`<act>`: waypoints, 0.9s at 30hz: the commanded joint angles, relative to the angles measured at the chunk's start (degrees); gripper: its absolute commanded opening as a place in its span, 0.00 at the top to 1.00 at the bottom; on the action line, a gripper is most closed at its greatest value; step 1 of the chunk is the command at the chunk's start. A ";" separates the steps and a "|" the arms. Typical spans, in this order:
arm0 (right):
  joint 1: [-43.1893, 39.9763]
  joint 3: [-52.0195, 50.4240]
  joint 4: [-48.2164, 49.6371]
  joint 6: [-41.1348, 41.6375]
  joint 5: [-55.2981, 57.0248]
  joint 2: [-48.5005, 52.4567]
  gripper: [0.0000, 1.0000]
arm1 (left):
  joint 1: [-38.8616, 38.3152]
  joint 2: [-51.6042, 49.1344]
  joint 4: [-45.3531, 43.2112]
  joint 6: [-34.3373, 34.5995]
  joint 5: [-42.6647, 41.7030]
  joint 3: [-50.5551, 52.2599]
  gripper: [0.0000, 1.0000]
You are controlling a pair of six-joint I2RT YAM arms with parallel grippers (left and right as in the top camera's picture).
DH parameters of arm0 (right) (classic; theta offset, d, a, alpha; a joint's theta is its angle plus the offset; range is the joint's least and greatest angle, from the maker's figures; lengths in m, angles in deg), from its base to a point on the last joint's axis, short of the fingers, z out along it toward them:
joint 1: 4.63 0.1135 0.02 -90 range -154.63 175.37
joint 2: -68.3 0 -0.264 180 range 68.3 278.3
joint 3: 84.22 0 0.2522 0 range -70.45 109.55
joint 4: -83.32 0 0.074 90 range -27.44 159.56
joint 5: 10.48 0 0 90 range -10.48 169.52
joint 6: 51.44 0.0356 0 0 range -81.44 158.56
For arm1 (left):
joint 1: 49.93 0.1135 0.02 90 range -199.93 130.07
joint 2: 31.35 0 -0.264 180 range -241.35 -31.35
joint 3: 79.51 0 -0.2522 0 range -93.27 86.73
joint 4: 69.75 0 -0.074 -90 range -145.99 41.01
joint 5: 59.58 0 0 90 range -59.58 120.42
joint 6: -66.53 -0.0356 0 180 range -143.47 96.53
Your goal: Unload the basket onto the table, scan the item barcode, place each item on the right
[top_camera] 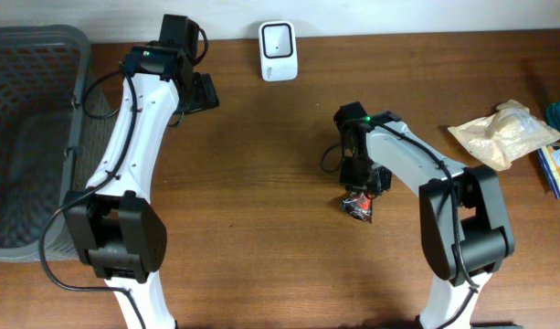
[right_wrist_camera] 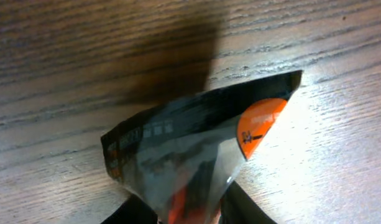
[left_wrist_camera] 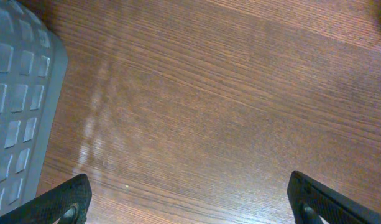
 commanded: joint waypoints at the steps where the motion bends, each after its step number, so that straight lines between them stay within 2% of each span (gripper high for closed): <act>1: 0.31 -2.10 0.39 0.24 0.17 1.03 0.83 | -0.31 -0.90 0.11 0.72 0.20 -0.04 0.01; 6: 0.28 -1.68 0.31 0.22 0.17 1.01 0.96 | -0.31 -0.90 0.09 0.72 0.20 -0.04 0.01; 23: 0.24 7.58 -5.40 0.11 -0.46 0.90 0.96 | -0.31 -0.90 0.09 0.72 0.20 -0.04 0.01; 27: 0.24 12.02 -5.46 -5.16 -6.60 0.83 0.96 | -0.31 -0.92 0.09 0.72 0.22 -0.04 0.01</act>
